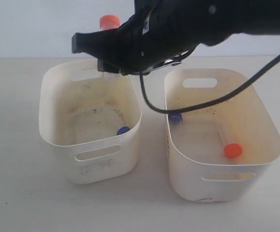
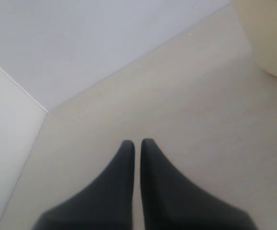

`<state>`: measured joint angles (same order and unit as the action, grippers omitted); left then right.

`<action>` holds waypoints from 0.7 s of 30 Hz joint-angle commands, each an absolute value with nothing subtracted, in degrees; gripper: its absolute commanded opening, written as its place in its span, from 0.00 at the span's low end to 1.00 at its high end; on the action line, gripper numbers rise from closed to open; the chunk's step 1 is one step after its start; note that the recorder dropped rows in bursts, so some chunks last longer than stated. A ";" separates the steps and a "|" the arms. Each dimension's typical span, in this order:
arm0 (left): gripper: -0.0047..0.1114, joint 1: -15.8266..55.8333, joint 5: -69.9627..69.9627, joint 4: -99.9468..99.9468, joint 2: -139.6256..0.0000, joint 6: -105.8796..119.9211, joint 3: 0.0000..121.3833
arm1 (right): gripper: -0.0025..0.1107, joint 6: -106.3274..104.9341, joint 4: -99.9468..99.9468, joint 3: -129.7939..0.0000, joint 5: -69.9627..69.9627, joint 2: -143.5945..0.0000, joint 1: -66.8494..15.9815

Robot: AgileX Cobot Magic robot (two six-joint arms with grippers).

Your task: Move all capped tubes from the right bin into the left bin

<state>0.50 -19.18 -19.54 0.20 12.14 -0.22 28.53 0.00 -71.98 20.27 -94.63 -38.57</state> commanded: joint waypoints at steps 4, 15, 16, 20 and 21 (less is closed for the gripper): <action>0.08 0.56 -18.90 -19.38 0.00 12.07 0.00 | 0.25 27.02 0.00 -72.06 18.00 -100.17 -39.95; 0.08 0.56 -18.90 -19.38 0.00 12.07 0.00 | 0.60 24.38 0.00 -74.31 20.02 -100.60 -39.95; 0.08 0.56 -18.90 -19.38 0.00 12.07 0.00 | 0.60 24.07 0.00 -75.38 21.53 -100.60 -39.95; 0.08 0.56 -18.90 -19.38 0.00 12.07 0.00 | 0.55 19.79 -0.53 -80.36 30.03 -100.53 -39.84; 0.08 0.56 -18.90 -19.38 0.00 12.07 0.00 | 0.50 19.06 -2.00 -81.75 32.73 -100.48 -39.84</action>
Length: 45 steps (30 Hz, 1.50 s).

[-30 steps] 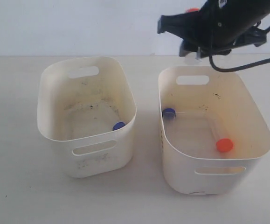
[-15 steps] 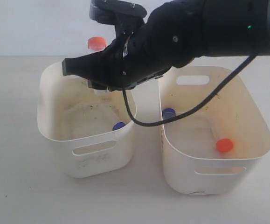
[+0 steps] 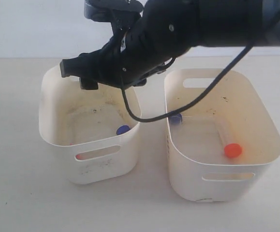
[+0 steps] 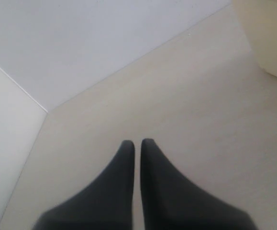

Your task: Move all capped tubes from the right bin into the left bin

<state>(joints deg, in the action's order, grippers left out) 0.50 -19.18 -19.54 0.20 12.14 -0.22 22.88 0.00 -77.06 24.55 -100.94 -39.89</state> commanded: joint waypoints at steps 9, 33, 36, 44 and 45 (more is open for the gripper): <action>0.08 0.56 -18.90 -19.38 0.00 12.07 0.00 | 0.17 23.82 -11.95 -85.99 47.49 -94.98 -34.53; 0.08 0.56 -18.90 -19.38 0.00 12.07 0.00 | 0.02 14.80 10.60 -70.75 50.20 -95.04 -18.22; 0.08 0.56 -18.90 -19.38 0.00 12.07 0.00 | 0.02 12.98 11.73 -69.80 50.10 -96.72 -18.22; 0.08 0.56 -18.90 -19.38 0.00 12.07 0.00 | 0.02 7.87 16.81 -69.68 49.29 -101.28 -18.22; 0.08 0.56 -18.90 -19.38 0.00 12.07 0.00 | 0.02 6.94 16.71 -69.65 48.67 -101.53 -18.03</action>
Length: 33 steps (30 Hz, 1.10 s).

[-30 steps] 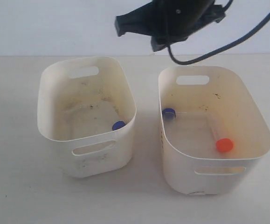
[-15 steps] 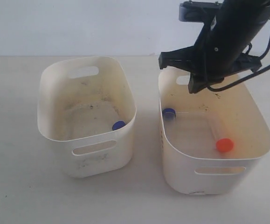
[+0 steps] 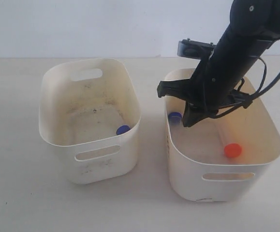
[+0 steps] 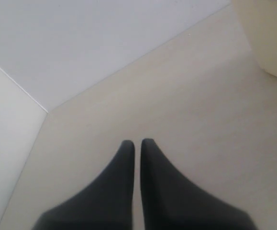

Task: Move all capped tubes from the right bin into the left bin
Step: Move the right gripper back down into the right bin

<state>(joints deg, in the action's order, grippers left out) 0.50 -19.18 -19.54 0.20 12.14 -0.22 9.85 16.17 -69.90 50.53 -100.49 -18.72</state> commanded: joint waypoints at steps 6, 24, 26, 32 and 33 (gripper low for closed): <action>0.08 0.56 -18.90 -19.38 0.00 12.07 0.00 | 0.02 1.46 22.25 -69.65 51.12 -102.45 -13.92; 0.08 0.56 -18.90 -19.38 0.00 12.07 0.00 | 0.02 -6.69 27.74 -69.28 47.64 -108.80 -12.56; 0.08 0.56 -18.90 -19.38 0.00 12.07 0.00 | 0.02 -6.56 28.00 -69.28 46.47 -108.78 -12.56; 0.08 0.56 -18.90 -19.38 0.00 12.07 0.00 | 0.22 -6.56 28.00 -69.28 45.00 -108.78 -12.56; 0.08 0.56 -18.90 -19.38 0.00 12.07 0.00 | 0.28 -6.56 28.00 -69.28 44.88 -108.78 -12.56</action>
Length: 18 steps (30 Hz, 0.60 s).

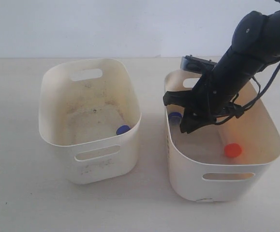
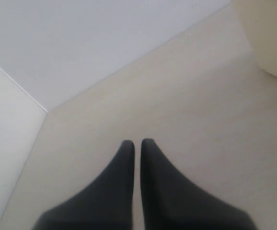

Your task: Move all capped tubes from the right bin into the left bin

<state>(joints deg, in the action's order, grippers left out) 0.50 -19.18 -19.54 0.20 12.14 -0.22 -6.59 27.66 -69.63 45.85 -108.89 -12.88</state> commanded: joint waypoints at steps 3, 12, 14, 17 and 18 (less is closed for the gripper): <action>0.08 0.56 -18.90 -19.38 0.00 12.07 0.00 | 0.38 -6.56 28.00 -69.28 44.37 -108.78 -12.56; 0.08 0.56 -18.90 -19.38 0.00 12.07 0.00 | 0.38 -6.56 27.66 -69.28 45.35 -108.57 -12.56; 0.08 0.56 -18.90 -19.38 0.00 12.07 0.00 | 0.38 -6.56 26.92 -69.28 45.63 -108.46 -12.56; 0.08 0.56 -18.90 -19.38 0.00 12.07 0.00 | 0.38 -3.66 22.60 -69.28 45.91 -106.94 -12.56; 0.08 0.56 -18.90 -19.38 0.00 12.07 0.00 | 0.38 -2.77 21.64 -69.28 45.62 -106.29 -12.56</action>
<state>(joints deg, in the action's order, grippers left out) 0.50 -19.18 -19.54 0.20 12.14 -0.22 -4.80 24.39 -69.63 45.68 -108.32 -12.76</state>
